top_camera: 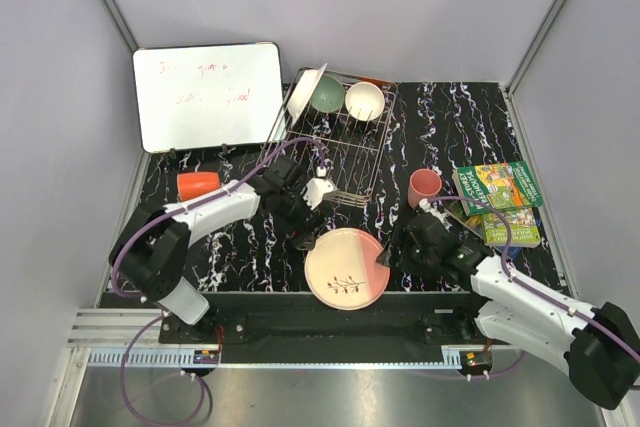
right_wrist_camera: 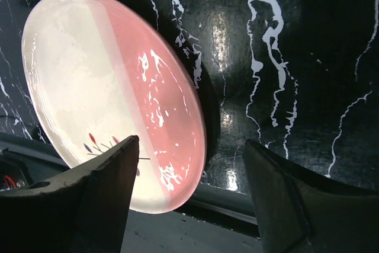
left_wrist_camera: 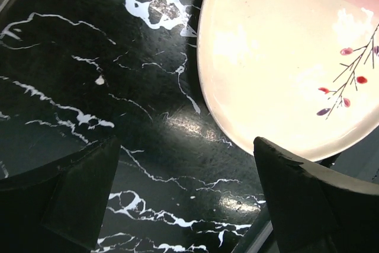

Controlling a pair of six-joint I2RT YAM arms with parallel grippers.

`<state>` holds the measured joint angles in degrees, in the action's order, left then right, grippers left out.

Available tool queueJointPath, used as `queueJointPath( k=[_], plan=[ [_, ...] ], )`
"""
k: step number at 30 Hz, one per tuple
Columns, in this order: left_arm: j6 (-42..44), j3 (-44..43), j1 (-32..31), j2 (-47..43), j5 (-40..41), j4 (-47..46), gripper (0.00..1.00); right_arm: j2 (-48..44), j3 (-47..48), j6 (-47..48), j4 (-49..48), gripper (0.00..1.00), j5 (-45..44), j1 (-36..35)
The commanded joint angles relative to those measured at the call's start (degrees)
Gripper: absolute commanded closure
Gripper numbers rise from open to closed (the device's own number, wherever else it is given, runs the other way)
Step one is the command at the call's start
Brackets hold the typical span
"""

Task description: Load the mixed dishes into the dish rack

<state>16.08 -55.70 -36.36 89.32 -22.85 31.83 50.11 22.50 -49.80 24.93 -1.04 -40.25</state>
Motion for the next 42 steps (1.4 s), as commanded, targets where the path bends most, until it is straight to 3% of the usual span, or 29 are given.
queueJointPath(
  k=[1, 10, 13, 20, 25, 29, 33, 39, 42],
  plan=[
    [1.0, 0.3, -0.6, 2.3, -3.3, -3.8, 0.01, 1.5, -0.8, 0.6, -4.5, 0.22, 5.5, 1.8],
    [1.9, -0.7, -1.1, 6.2, -6.6, -5.7, 0.02, 5.2, -2.2, 0.8, -6.9, 0.25, 11.2, 3.3],
    [2.6, -1.1, -2.0, 7.2, -7.4, -6.0, 0.13, 6.7, -2.2, 1.5, -9.4, 0.25, 13.1, 3.5],
    [1.9, -3.9, -3.0, 11.0, -9.8, -5.3, 0.17, 10.2, -2.3, 3.4, -15.7, 0.31, 18.9, 3.8],
    [1.5, -4.9, -4.2, 13.2, -11.9, -5.3, 0.44, 10.9, -3.3, 4.3, -19.3, 0.37, 21.6, 4.2],
    [1.6, -5.5, -4.9, 14.4, -12.7, -5.3, 0.58, 11.2, -4.0, 4.0, -20.4, 0.45, 22.5, 4.6],
    [2.1, -5.6, -4.9, 14.0, -12.9, -4.7, 0.65, 10.9, -4.2, 4.4, -20.9, 0.58, 23.2, 4.7],
    [3.2, -8.1, -4.9, 11.5, -13.4, -0.5, 0.92, 10.9, -4.2, 5.1, -22.4, 0.57, 24.1, 4.7],
    [4.3, -9.9, -4.9, 8.9, -12.9, 2.9, 0.98, 10.6, -4.4, 5.2, -22.3, 0.5, 24.0, 4.8]
  ],
)
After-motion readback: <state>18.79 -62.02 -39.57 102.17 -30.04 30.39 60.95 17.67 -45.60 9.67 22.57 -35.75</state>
